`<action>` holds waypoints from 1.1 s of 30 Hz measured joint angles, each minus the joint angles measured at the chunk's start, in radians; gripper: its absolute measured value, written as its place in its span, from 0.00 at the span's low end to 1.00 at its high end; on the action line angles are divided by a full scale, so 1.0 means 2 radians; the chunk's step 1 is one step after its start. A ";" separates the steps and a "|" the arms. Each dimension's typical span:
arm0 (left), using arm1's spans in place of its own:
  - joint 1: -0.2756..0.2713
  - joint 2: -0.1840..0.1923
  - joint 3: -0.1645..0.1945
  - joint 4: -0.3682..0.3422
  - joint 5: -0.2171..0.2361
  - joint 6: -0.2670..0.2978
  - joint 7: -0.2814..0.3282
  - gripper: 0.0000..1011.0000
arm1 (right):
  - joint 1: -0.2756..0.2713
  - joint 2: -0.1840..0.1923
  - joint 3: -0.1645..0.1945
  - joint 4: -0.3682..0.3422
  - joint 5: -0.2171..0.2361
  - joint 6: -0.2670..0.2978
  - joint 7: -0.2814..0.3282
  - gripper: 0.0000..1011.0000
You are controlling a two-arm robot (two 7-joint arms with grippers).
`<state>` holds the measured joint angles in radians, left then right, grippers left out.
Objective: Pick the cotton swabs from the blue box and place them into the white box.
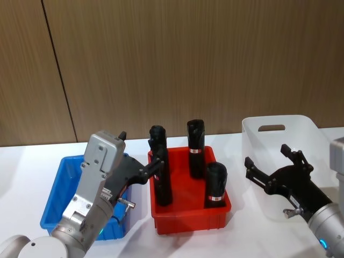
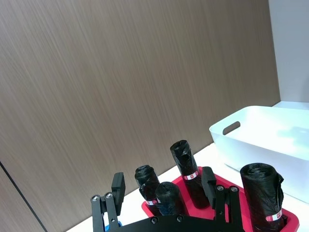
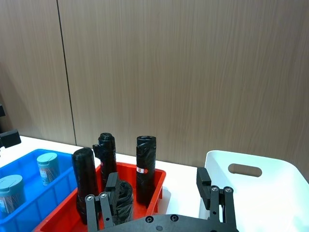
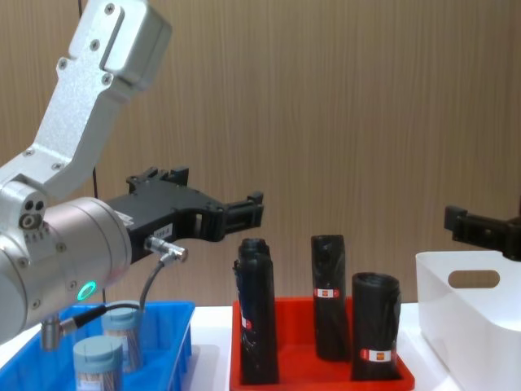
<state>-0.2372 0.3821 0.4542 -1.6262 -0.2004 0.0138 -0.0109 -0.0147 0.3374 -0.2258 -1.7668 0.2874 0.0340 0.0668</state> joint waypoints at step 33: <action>0.000 0.000 0.000 0.000 0.000 0.000 0.000 0.99 | 0.000 0.000 0.000 0.000 0.000 0.000 0.000 0.99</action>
<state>-0.2372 0.3821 0.4542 -1.6262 -0.2004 0.0139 -0.0109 -0.0146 0.3375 -0.2258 -1.7668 0.2874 0.0340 0.0668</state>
